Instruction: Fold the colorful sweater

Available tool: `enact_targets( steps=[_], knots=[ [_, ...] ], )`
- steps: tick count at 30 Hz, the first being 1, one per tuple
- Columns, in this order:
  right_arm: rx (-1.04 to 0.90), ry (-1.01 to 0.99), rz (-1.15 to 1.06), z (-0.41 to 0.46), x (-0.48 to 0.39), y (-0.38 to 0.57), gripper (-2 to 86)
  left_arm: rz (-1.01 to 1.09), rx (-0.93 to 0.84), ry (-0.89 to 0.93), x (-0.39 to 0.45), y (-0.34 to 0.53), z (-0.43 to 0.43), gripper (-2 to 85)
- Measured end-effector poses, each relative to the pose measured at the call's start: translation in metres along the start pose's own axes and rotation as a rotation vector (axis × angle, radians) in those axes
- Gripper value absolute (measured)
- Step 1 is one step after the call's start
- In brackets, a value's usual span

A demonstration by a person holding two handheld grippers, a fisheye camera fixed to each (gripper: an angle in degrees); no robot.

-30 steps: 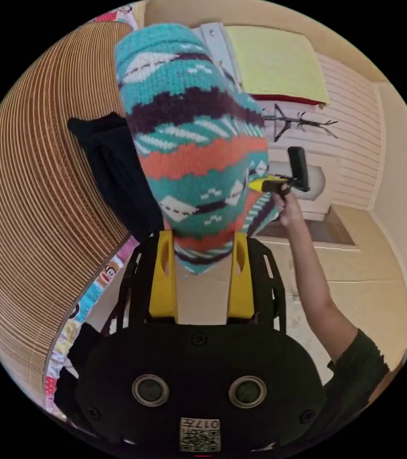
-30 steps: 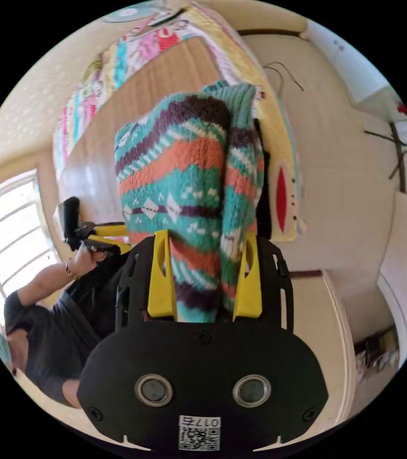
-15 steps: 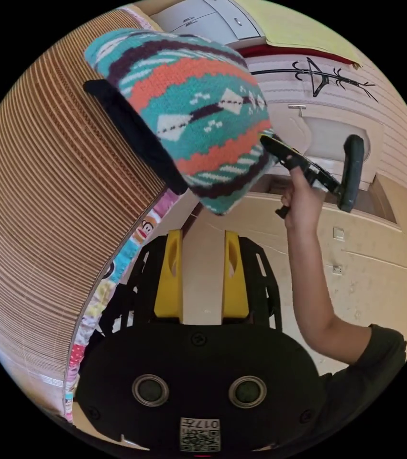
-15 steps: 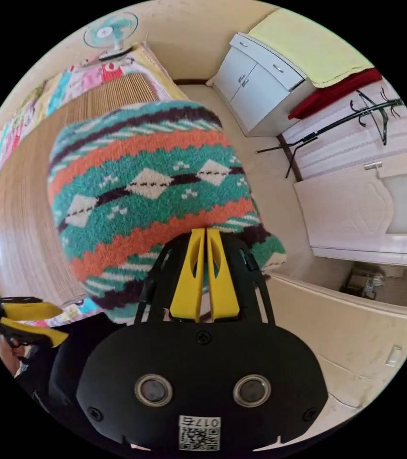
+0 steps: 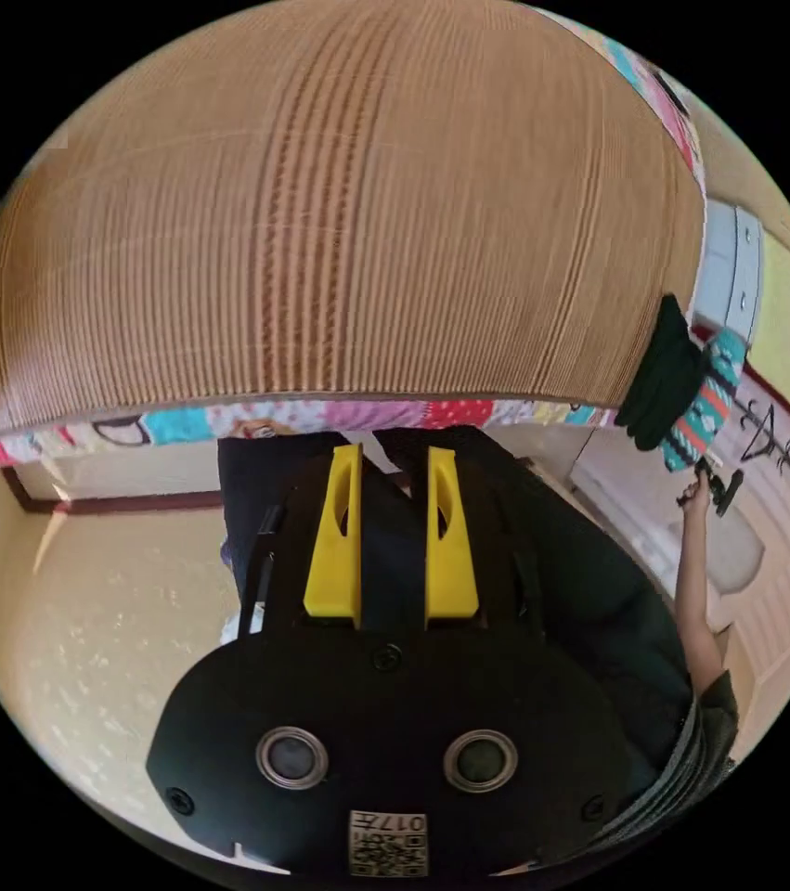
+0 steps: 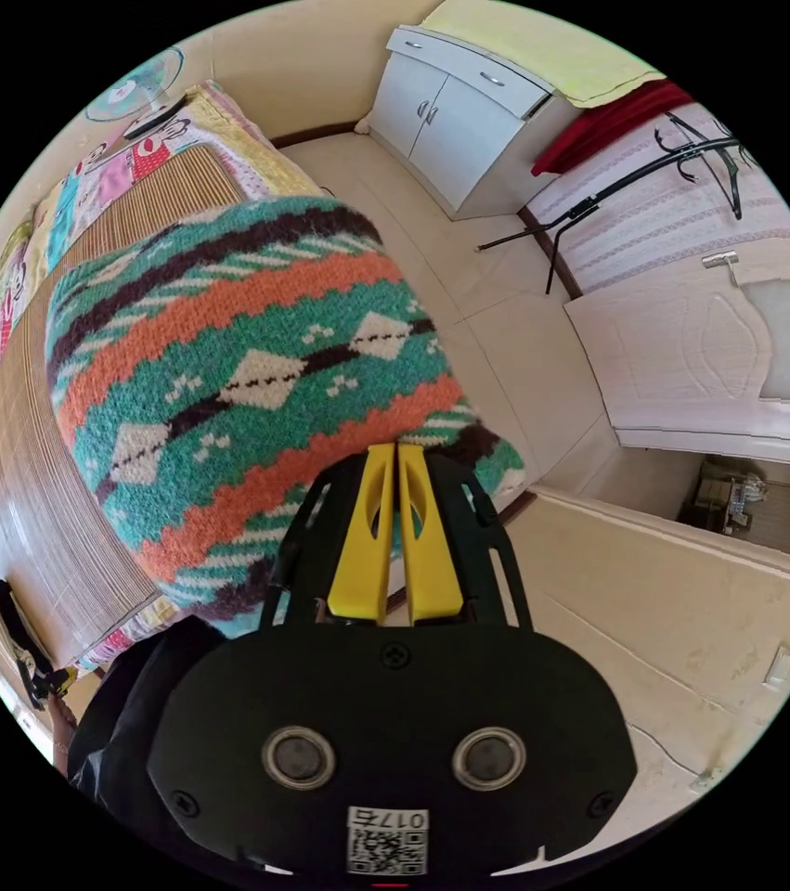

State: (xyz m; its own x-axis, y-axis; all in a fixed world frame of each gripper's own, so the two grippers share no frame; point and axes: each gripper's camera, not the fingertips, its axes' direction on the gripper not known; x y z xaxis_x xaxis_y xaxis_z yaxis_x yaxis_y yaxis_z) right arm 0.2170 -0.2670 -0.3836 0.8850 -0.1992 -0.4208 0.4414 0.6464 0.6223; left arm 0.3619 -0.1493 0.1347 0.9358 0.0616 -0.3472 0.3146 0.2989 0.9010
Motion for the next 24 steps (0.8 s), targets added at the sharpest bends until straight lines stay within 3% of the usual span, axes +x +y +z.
enact_targets(
  steps=[4,7,10,11,12,13,15,18,21,24],
  knots=[
    [0.052,0.127,0.093,-0.019,0.007,0.005,0.2,-0.184,0.114,0.174,-0.064,0.043,-0.029,10.3],
    [0.182,0.002,0.211,-0.051,0.024,0.03,0.2,-0.193,0.117,0.188,-0.08,0.062,-0.037,10.0],
    [0.292,-0.664,0.318,-0.047,0.037,0.082,0.4,-0.156,0.115,0.183,-0.084,0.074,-0.043,9.6],
    [0.283,-0.973,0.324,-0.023,0.025,0.1,0.4,-0.148,0.116,0.183,-0.085,0.076,-0.044,9.5],
    [0.221,-1.246,0.305,0.009,-0.001,0.112,0.4,-0.139,0.118,0.181,-0.086,0.08,-0.046,9.2],
    [0.161,-1.373,0.29,0.027,-0.02,0.116,0.4,-0.135,0.123,0.183,-0.089,0.083,-0.047,9.1],
    [-0.174,-1.852,0.184,0.094,-0.119,0.136,0.5,-0.124,0.131,0.207,-0.094,0.087,-0.051,8.9],
    [-0.507,-2.278,0.134,0.125,-0.239,0.184,0.5,-0.114,0.16,0.243,-0.109,0.093,-0.066,8.5],
    [-0.763,-2.402,0.073,0.115,-0.317,0.221,0.4,-0.067,0.304,0.236,-0.118,0.104,-0.11,7.9],
    [-0.838,-2.332,-0.063,0.095,-0.351,0.228,0.4,0.037,0.503,0.129,-0.11,0.119,-0.172,7.8]
  ],
)
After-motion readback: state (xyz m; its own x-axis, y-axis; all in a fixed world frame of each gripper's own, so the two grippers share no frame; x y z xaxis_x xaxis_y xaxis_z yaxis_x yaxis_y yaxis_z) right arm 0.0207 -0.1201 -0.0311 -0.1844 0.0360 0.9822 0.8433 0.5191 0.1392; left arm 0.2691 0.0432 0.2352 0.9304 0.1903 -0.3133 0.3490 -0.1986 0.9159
